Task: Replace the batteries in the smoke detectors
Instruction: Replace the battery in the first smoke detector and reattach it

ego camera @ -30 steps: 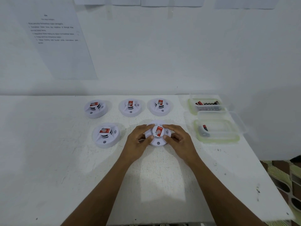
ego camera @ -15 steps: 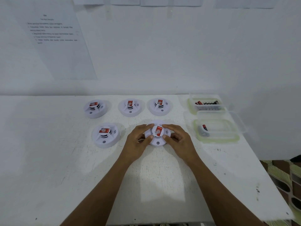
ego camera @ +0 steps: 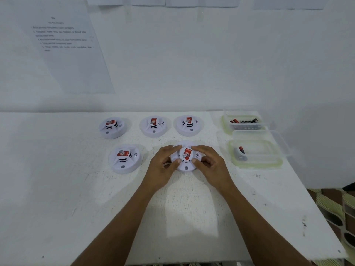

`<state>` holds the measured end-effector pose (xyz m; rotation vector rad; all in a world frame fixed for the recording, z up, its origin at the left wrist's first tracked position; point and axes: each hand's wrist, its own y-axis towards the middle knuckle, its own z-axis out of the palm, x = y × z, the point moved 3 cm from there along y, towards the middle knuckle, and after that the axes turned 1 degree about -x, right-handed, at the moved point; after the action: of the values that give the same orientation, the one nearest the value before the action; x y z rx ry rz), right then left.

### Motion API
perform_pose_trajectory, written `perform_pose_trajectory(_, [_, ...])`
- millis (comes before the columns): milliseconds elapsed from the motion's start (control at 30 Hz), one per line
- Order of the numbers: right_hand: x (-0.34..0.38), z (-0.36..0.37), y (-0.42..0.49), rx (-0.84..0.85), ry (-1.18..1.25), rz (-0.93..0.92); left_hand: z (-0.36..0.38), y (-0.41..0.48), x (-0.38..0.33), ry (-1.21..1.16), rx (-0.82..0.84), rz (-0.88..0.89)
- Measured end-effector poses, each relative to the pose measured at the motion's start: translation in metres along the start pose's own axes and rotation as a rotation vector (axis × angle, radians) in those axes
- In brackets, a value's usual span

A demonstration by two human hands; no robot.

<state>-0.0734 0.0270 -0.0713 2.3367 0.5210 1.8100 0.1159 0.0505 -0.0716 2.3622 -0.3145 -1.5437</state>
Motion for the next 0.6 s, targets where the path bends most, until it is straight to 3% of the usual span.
perform_pose_trajectory(600, [0.004, -0.0002, -0.001, 0.001, -0.011, 0.002, -0.0008, -0.0001, -0.0066, -0.035, 0.0, -0.01])
